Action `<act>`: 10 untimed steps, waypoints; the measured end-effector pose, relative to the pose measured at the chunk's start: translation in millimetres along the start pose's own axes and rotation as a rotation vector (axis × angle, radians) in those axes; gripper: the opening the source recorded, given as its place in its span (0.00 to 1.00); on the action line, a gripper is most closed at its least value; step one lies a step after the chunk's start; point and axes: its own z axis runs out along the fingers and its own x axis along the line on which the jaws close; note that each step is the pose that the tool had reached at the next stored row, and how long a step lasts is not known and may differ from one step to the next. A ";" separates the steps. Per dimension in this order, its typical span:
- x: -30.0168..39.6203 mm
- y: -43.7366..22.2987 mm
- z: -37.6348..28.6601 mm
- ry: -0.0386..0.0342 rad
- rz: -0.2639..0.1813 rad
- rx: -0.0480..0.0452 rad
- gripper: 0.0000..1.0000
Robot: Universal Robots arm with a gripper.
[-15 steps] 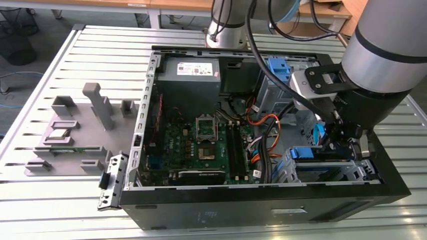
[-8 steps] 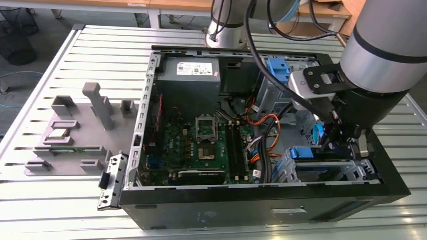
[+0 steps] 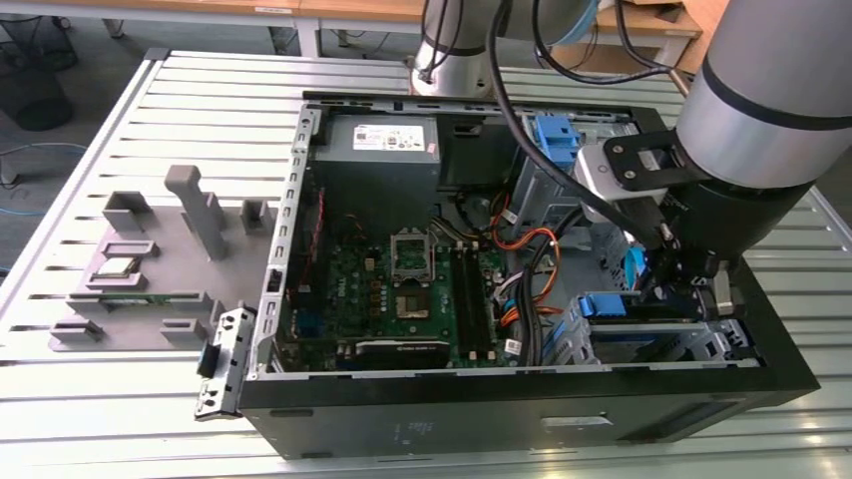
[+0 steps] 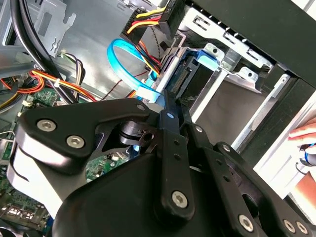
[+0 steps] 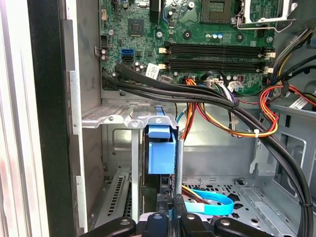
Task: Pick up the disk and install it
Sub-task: 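Insert the first disk wire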
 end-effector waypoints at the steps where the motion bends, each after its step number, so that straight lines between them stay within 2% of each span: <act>1: 0.0 0.0 0.1 -0.0001 0.000 0.0000 0.16; 10: 0.2 0.6 3.0 0.0001 0.000 0.0003 0.16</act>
